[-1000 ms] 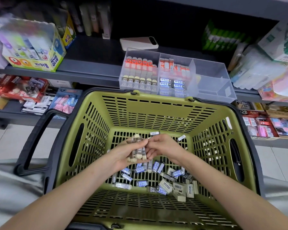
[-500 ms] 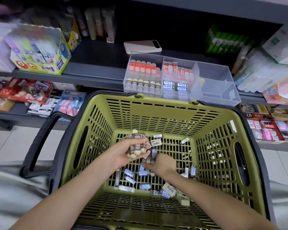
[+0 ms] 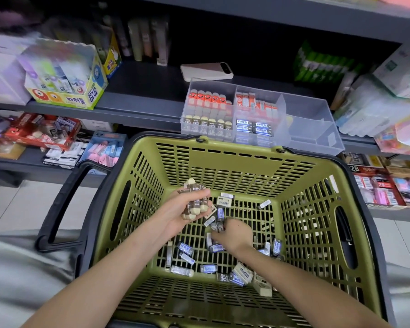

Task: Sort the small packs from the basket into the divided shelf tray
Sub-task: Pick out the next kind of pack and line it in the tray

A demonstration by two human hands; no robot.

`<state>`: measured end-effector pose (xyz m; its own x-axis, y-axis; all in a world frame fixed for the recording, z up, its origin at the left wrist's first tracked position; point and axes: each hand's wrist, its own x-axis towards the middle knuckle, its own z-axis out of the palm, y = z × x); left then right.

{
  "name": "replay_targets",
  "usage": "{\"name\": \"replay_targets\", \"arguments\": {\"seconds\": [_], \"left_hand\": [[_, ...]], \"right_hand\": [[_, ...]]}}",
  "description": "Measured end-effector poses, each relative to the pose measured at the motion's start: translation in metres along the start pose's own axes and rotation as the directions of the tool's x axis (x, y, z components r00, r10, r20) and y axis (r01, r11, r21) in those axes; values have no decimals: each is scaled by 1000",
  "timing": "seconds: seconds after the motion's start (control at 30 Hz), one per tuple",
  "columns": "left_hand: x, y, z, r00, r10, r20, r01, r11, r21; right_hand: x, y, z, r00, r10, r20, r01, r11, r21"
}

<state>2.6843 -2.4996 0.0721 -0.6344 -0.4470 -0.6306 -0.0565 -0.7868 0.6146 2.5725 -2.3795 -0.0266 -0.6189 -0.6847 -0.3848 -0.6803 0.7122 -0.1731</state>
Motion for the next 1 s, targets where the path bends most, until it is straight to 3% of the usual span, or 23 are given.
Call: {"name": "replay_targets", "arguments": {"seconds": [0.1, 0.3, 0.37, 0.47, 0.53, 0.63, 0.7, 0.8, 1.0], "left_hand": [[0, 2, 0, 1000, 11, 1, -11, 1000, -13], [-1, 4, 0, 1000, 11, 16, -10, 999, -32], [-1, 4, -1, 1000, 10, 9, -10, 1000, -27], [-1, 2, -1, 1000, 24, -19, -23, 1000, 20], [-1, 1, -1, 998, 36, -51, -33, 998, 62], [-2, 0, 1, 997, 28, -69, -23, 997, 79], [-4, 2, 6, 1000, 14, 1, -14, 995, 94], [-8, 6, 9, 996, 39, 83, -47, 994, 96], [-15, 19, 9, 991, 123, 45, -121, 992, -32]], "right_hand": [[3, 6, 3, 987, -122, -102, 110, 987, -119], [6, -1, 8, 994, -96, -43, 88, 984, -154], [3, -1, 0, 996, -86, -32, 84, 995, -61], [-5, 1, -20, 996, -86, 12, 81, 973, 217], [-11, -1, -40, 994, -111, -6, 103, 902, 418], [-25, -10, -75, 975, -159, -153, 220, 760, 612], [-34, -19, -96, 961, -181, -210, 276, 692, 667], [-43, -31, -115, 939, -214, -270, 342, 686, 642], [-48, -37, -149, 889, -401, -219, 434, 591, 680]]}}
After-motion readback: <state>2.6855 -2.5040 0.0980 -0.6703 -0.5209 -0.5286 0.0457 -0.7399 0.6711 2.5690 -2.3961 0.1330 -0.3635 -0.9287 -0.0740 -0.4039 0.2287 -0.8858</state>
